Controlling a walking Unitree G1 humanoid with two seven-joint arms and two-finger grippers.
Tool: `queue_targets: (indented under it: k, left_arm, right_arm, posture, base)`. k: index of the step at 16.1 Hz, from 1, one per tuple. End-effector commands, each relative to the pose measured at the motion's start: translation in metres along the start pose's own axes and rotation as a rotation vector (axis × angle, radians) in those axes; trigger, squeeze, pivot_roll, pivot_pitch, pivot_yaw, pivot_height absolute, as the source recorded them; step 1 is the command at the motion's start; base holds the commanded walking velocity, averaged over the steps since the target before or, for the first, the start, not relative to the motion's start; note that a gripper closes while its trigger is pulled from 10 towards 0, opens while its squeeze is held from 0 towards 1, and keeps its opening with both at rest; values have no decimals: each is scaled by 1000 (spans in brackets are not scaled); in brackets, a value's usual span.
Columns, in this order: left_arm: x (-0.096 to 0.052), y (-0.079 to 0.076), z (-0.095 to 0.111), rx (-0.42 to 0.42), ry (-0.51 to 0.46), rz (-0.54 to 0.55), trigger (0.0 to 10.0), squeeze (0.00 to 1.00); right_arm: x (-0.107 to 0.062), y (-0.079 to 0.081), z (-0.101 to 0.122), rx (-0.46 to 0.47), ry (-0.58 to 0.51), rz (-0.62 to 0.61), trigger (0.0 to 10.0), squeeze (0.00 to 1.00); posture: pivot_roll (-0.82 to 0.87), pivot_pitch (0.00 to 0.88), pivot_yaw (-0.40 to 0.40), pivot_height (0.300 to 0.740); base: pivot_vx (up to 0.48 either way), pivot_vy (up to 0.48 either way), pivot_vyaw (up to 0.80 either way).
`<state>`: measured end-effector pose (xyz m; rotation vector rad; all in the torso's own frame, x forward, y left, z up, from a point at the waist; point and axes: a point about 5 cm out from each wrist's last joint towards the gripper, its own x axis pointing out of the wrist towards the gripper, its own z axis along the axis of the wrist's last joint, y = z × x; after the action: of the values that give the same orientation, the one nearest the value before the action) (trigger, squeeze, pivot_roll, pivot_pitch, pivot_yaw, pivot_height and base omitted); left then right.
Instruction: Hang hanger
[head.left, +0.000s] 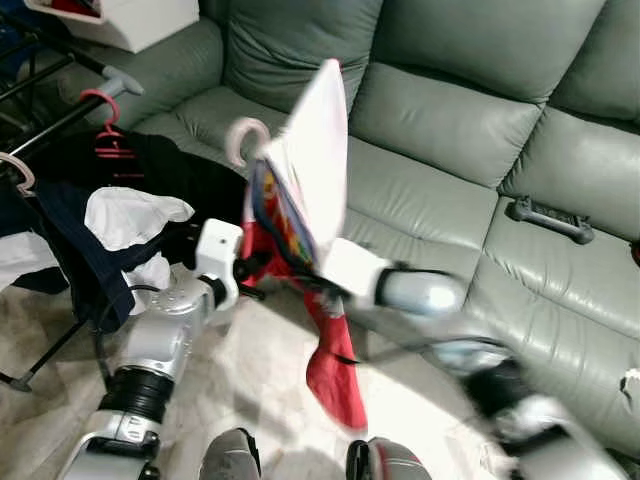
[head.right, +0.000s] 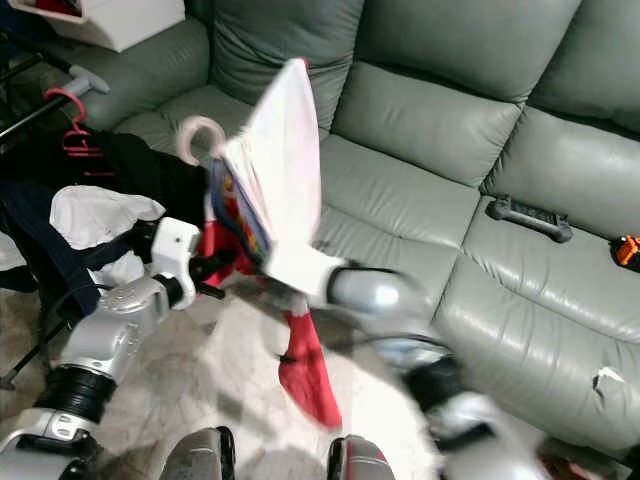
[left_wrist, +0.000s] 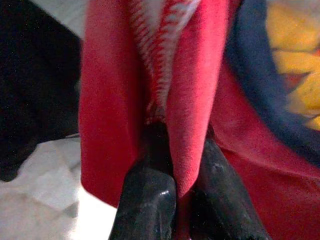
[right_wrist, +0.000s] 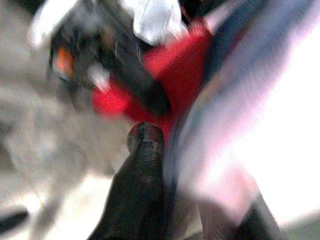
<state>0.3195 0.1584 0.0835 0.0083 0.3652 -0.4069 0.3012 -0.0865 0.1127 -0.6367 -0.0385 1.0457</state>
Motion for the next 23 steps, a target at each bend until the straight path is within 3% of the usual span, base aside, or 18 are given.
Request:
queue_targets:
  k: [1, 3, 5, 6, 7, 8, 9, 12, 15, 16, 19, 23]
  left_arm:
    - [-2, 10, 12, 13, -37, 51, 549, 0]
    - [-1, 18, 15, 26, -30, 108, 667, 0]
    - [-1, 22, 20, 36, -36, 115, 980, 0]
    - [-2, 22, 24, 60, -49, 96, 353, 0]
    - [-6, 21, 29, 203, -76, 29, 0, 0]
    - [-12, 22, 26, 367, -46, -56, 0, 0]
    - [-18, 28, 21, 391, 14, -134, 0, 0]
    - [-33, 38, 8, 515, 136, -281, 0, 0]
    - [-45, 47, -12, 675, 249, -411, 0, 0]
    - [-48, 43, -17, 714, 257, -470, 0, 0]
    - [-54, 25, -20, 740, 249, -647, 0, 0]
    - [-56, 14, -29, 806, 261, -786, 0, 0]
  right_arm:
    - [-6, 6, 1, -44, -9, 46, 10000, 1000]
    - [-36, 22, -9, -19, 32, 250, 10000, 1000]
    - [-50, 32, -8, 58, 52, 379, 10000, 1000]
    - [-56, 33, -4, 93, 50, 429, 10000, 1000]
    - [-62, 21, 0, 73, 44, 406, 10000, 1000]
    - [-69, -2, 2, 40, 54, 344, 10000, 1000]
    - [-79, -29, 3, -4, 87, 268, 10000, 1000]
    - [-103, -54, 3, -10, 170, 265, 10000, 1000]
    - [-111, -66, 11, 16, 169, 301, 10000, 1000]
    - [-112, -70, 16, 48, 150, 319, 10000, 1000]
    - [-122, -70, 10, 135, 184, 417, 10000, 1000]
    - [-125, -67, -7, 257, 235, 531, 10000, 1000]
  posture:
    - [-54, 96, -14, 740]
    - [-60, 96, -10, 740]
    - [-59, 95, -6, 740]
    - [-56, 95, -5, 740]
    - [-51, 95, -4, 740]
    - [-52, 95, -4, 740]
    - [-54, 95, -2, 740]
    - [-54, 94, 0, 740]
    - [-57, 92, 1, 740]
    - [-58, 90, -2, 740]
    - [-56, 89, -10, 740]
    - [-58, 90, -12, 740]
  base:
    - [0, 0, 0]
    - [0, 0, 0]
    - [0, 0, 0]
    - [0, 0, 0]
    - [0, 0, 0]
    - [0, 0, 0]
    - [0, 0, 0]
    - [0, 0, 0]
    - [0, 0, 0]
    - [0, 0, 0]
    - [0, 0, 0]
    - [0, 0, 0]
